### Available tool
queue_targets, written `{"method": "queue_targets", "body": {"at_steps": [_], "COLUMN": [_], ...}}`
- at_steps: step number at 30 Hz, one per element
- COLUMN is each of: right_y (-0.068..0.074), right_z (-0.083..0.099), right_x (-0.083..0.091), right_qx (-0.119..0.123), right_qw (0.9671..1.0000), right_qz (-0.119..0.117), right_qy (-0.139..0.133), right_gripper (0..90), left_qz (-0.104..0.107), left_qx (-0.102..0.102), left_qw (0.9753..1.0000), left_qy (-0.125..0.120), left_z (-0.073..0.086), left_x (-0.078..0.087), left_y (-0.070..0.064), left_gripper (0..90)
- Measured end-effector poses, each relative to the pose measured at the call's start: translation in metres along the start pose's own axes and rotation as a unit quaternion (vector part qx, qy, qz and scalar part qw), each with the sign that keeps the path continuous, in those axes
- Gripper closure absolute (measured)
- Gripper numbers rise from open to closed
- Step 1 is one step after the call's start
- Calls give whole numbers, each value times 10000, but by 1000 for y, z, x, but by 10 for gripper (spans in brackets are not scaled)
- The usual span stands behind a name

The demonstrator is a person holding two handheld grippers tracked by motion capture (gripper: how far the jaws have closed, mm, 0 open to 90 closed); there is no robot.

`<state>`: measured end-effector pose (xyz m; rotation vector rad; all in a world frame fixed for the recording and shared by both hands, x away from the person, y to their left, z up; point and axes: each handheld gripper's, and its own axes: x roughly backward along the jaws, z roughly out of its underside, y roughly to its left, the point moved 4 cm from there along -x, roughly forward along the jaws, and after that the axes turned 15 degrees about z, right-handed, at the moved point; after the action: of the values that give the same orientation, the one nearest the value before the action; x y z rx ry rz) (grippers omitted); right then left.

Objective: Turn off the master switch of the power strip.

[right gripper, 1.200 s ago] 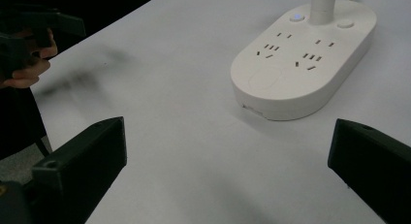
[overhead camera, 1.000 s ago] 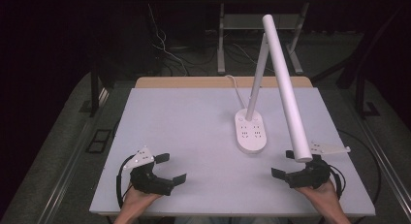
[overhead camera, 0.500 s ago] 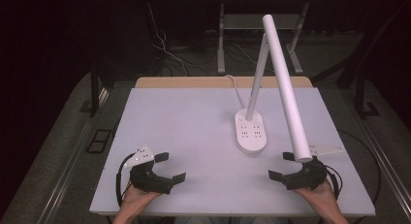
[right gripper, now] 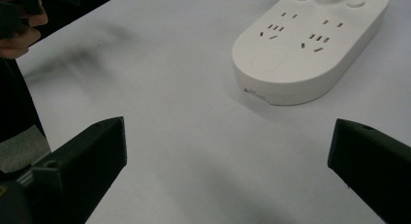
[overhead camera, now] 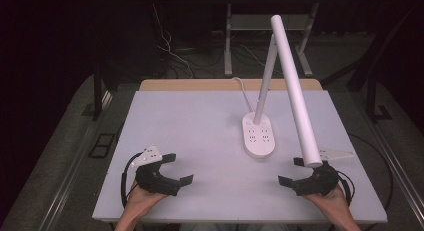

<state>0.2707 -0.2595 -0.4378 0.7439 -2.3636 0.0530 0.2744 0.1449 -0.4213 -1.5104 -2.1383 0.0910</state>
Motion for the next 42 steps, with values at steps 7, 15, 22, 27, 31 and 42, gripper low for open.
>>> {"method": "queue_targets", "body": {"at_steps": [7,15,22,27,31,42], "right_y": [-2,-2,-3,-4,-4,-5], "right_z": [0,0,1,1,1,2], "right_x": [1,2,2,3,3,4], "right_qx": [-57,-33,-48,-44,-52,-86], "right_qw": [10000,10000,10000,10000,10000,10000], "right_qz": [18,6,17,22,32,47], "right_qy": [2,7,0,5,-12,-8], "right_gripper": [0,0,0,0,0,0], "left_qz": [42,88,169,217,238,263], "left_qx": [-36,-46,-32,-30,-53,-205], "left_qw": [10000,9998,9995,9990,9986,9964], "left_qy": [61,161,283,395,477,785], "left_z": [-10,-18,-25,-29,-32,-48], "left_x": [2,0,-8,-14,-17,-27], "left_y": [1,3,6,8,10,13], "left_gripper": [4,6,8,8,8,9]}}
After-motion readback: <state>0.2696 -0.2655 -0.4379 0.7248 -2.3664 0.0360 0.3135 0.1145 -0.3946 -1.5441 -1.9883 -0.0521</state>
